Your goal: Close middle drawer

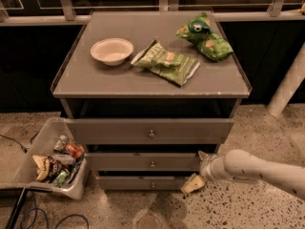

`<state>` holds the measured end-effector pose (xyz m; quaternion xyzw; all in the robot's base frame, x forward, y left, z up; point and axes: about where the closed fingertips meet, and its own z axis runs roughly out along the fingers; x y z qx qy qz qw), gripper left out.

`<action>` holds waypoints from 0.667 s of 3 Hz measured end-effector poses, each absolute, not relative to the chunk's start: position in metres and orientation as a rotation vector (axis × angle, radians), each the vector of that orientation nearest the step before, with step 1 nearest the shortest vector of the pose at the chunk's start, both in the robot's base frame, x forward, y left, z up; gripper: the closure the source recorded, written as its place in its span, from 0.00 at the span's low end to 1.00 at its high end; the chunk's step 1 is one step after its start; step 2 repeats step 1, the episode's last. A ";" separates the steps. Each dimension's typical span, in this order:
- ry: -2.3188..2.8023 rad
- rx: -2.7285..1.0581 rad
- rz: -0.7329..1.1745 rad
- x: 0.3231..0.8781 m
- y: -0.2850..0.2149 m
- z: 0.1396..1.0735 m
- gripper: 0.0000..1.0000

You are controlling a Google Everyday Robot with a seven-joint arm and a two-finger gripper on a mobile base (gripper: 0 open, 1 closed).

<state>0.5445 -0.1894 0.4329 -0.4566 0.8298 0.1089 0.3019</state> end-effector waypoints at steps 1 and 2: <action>2.201 -1.211 0.289 0.544 -0.189 0.433 0.00; 2.201 -1.211 0.289 0.544 -0.189 0.433 0.00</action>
Offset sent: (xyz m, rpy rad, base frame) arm 0.0000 0.0000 0.0000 0.0000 0.0000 0.0000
